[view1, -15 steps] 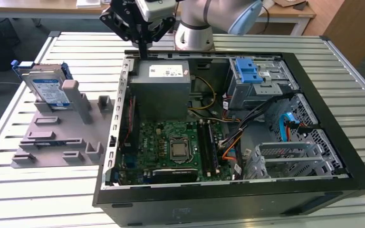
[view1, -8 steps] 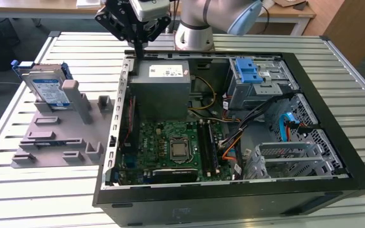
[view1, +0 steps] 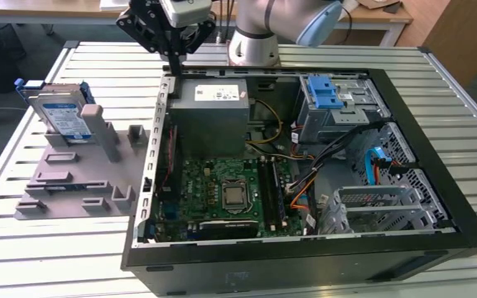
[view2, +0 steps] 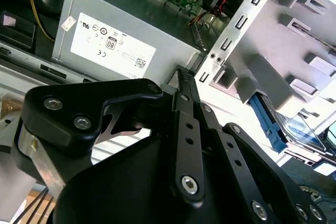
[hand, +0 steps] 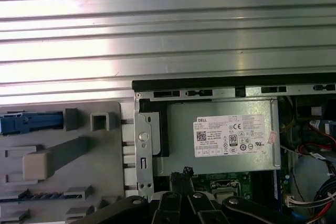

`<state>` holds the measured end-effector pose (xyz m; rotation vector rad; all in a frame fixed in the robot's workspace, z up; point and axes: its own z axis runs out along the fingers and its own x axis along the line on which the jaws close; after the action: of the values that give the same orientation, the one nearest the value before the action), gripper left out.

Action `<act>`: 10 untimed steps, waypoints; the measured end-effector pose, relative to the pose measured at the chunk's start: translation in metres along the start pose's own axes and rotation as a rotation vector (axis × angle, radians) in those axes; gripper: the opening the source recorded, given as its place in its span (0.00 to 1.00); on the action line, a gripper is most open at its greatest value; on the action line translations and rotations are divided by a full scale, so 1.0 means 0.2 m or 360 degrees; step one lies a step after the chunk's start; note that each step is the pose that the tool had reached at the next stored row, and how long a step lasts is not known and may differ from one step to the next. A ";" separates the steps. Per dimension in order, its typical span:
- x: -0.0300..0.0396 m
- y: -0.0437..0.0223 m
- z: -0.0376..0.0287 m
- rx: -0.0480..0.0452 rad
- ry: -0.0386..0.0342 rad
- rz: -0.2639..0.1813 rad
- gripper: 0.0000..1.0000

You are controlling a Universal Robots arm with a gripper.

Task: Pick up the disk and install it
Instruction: 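Reach for the disk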

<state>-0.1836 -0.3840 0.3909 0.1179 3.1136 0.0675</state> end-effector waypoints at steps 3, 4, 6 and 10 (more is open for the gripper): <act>0.020 0.002 0.000 0.0000 0.0000 0.0000 0.11; 0.028 0.003 0.000 0.0000 0.0000 0.0000 0.11; 0.041 0.004 0.001 0.0000 0.0000 0.0000 0.11; 0.069 0.006 0.001 0.0000 0.0000 0.0000 0.11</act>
<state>-0.1973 -0.3818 0.3904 0.1180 3.1135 0.0676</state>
